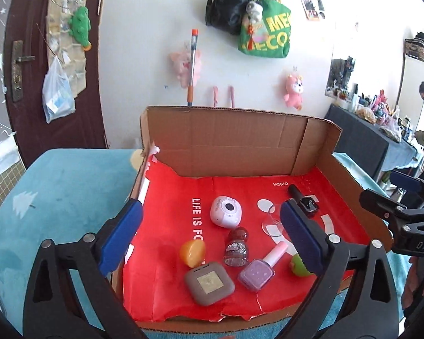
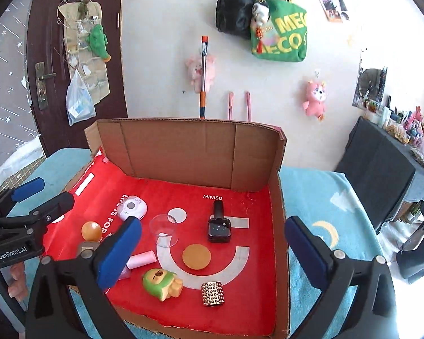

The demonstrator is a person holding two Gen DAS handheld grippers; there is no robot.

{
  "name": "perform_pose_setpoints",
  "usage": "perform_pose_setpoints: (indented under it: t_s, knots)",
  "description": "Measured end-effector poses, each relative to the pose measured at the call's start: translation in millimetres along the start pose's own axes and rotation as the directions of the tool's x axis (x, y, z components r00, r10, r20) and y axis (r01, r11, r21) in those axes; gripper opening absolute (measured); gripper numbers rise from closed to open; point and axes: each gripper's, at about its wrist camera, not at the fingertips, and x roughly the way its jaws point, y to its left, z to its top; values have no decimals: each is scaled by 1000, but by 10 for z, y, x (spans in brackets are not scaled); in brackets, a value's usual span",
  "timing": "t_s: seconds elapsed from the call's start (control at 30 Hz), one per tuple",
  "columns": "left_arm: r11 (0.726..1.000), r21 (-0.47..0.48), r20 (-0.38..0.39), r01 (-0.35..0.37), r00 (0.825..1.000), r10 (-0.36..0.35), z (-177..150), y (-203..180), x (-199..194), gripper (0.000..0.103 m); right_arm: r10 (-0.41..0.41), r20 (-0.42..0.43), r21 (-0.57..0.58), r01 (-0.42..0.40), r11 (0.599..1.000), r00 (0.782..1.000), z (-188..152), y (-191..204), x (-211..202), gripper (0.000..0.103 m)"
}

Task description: Organize rigid objects

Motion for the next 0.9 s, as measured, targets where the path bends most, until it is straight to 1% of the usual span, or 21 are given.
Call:
perform_pose_setpoints:
  t_s: [0.07,0.1,0.2,0.3,0.4,0.47,0.6,0.73,0.9]
  knots:
    - [1000,-8,19,-17,1000,17,-85,18,-50,99,-34,45,13,33,999,998,-134,9,-53,103]
    - [1000,-12,26,-22,999,22,-122,18,-48,99,-38,60,22,37,999,997,-187,7,-41,103]
    - [999,-2,33,-35,999,35,-256,-3,5,99,-66,83,56,61,997,994,-334,-36,-40,103]
    - [998,48,31,-49,998,48,-345,-89,106,99,-87,82,37,84,996,993,-422,-16,66,103]
    - [996,70,43,-59,998,56,-407,-138,164,99,-79,77,26,77,997,994,-484,22,166,103]
    - [996,67,38,-60,998,58,-438,-137,212,99,-86,82,17,85,996,993,-522,44,205,103]
    - [998,39,-14,-46,999,46,-450,-84,313,99,-94,75,3,94,996,993,-612,85,291,103]
    - [997,40,-37,-66,997,67,-464,-86,359,99,-109,87,6,109,994,990,-642,92,284,103]
    - [995,59,-49,-83,995,85,-481,-117,382,99,-97,34,28,96,995,995,-641,39,389,103]
